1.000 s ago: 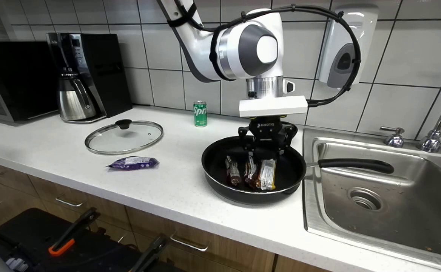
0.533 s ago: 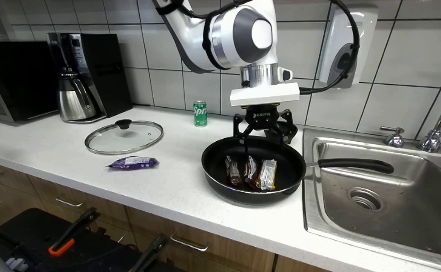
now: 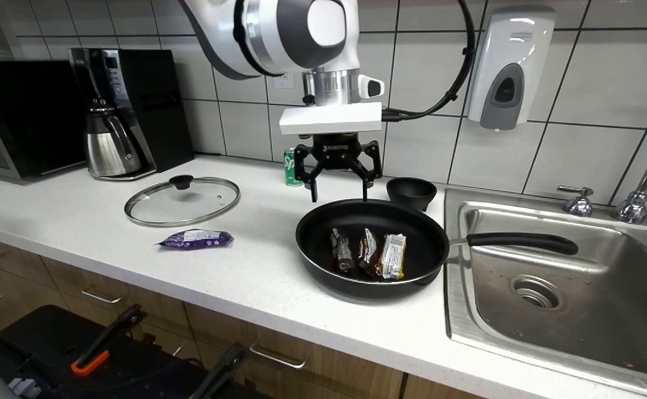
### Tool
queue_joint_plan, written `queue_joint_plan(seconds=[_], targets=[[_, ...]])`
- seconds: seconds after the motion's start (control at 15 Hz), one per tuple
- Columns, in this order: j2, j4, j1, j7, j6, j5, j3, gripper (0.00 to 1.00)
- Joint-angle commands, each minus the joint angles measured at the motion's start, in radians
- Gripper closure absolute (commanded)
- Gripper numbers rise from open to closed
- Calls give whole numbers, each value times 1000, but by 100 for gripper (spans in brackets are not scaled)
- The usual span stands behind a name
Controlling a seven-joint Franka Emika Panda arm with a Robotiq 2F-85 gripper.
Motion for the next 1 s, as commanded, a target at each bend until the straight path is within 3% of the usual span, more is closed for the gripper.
queue_joint_plan(seconds=[0.0,0.27,0.4,0.47,0.93], targets=[[-83,-108,29,35,49,105,28,0],[-75,-139,79,147,32,197,55,0],[-58,-130,105,237,-5,152,76,0],[-51,-128,88,159,31,171,57,0],[-47,-131,94,171,30,170,57,0]])
